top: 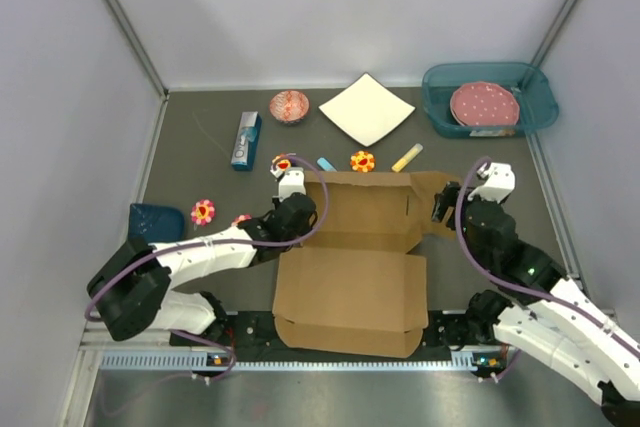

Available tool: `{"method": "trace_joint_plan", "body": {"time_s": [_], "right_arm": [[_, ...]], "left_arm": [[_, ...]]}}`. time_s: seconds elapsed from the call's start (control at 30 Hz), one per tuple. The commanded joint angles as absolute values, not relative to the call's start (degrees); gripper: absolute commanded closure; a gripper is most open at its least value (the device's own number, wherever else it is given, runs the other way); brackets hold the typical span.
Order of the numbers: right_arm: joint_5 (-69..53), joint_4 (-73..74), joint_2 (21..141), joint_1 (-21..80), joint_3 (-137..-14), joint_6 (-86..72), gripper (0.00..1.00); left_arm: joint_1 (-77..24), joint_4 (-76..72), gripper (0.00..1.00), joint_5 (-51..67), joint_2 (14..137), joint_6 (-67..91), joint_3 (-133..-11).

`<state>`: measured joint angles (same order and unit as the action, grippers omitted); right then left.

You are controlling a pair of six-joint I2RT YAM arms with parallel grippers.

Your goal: Fold the paper box

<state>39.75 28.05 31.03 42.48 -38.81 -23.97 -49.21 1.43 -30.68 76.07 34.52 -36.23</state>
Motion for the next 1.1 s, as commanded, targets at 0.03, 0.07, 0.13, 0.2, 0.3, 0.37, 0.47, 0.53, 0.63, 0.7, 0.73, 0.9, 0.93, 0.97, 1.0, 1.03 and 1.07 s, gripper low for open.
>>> {"method": "trace_joint_plan", "body": {"time_s": [0.03,0.07,0.13,0.2,0.3,0.37,0.47,0.53,0.63,0.7,0.73,0.9,0.93,0.97,1.0,1.03,1.07], "right_arm": [[40.7,27.4,28.8,38.4,-32.6,-27.6,0.25],[38.8,26.0,28.7,37.2,-31.8,-28.4,0.25],[38.1,25.1,29.1,36.7,-30.1,-29.2,0.25],[38.5,24.4,30.7,36.6,-29.0,-30.0,0.25],[38.3,22.2,32.3,36.3,-28.0,-29.8,0.25],[37.5,20.8,33.3,35.7,-27.4,-28.8,0.26],[35.8,18.6,35.8,33.7,-27.0,-27.9,0.26],[35.2,16.9,37.3,33.1,-26.1,-27.6,0.26],[32.8,14.9,37.7,32.7,-24.9,-27.6,0.39],[31.9,14.6,37.4,32.7,-24.5,-27.5,0.51],[30.8,14.6,36.9,32.7,-24.4,-27.2,0.62],[24.4,16.8,33.3,32.8,-24.8,-27.9,0.79],[22.2,17.6,32.7,32.8,-24.9,-28.4,0.85],[20.8,18.6,31.4,32.8,-25.2,-29.3,0.88],[19.4,19.3,30.9,32.7,-25.5,-30.0,0.91],[16.9,19.7,30.7,32.8,-25.6,-30.8,0.95],[15.6,20.0,30.2,32.8,-25.8,-32.2,0.96]], "left_arm": [[-49.1,3.8,1.0,-30.3,74.2,31.4,-34.1],[-49.0,3.7,1.0,-30.5,74.1,31.1,-34.0],[-49.0,3.4,1.0,-30.6,74.1,30.4,-34.0],[-49.0,3.3,1.0,-30.3,74.1,30.1,-34.0],[-49.0,2.8,1.0,-30.0,74.2,30.1,-33.9],[-49.0,2.6,1.0,-29.6,74.2,30.1,-33.8],[-49.0,2.5,1.0,-29.1,74.3,30.1,-33.7],[-49.0,1.9,1.0,-29.1,74.0,30.1,-33.1],[-49.0,1.1,1.0,-29.0,73.7,30.1,-32.3],[-49.0,1.2,1.0,-28.9,73.9,30.2,-32.3],[-49.0,1.3,1.0,-29.0,74.0,30.2,-32.5],[-49.0,2.2,1.0,-29.5,74.4,31.2,-33.1],[-49.0,2.5,1.0,-29.8,74.5,31.5,-33.2],[-49.0,2.5,1.0,-30.0,74.5,31.6,-33.2],[-49.0,2.6,1.0,-30.1,74.6,32.0,-33.2],[-49.0,2.7,1.0,-30.1,74.8,32.3,-33.5],[-49.0,3.0,1.0,-30.1,74.8,32.5,-33.7]]}}
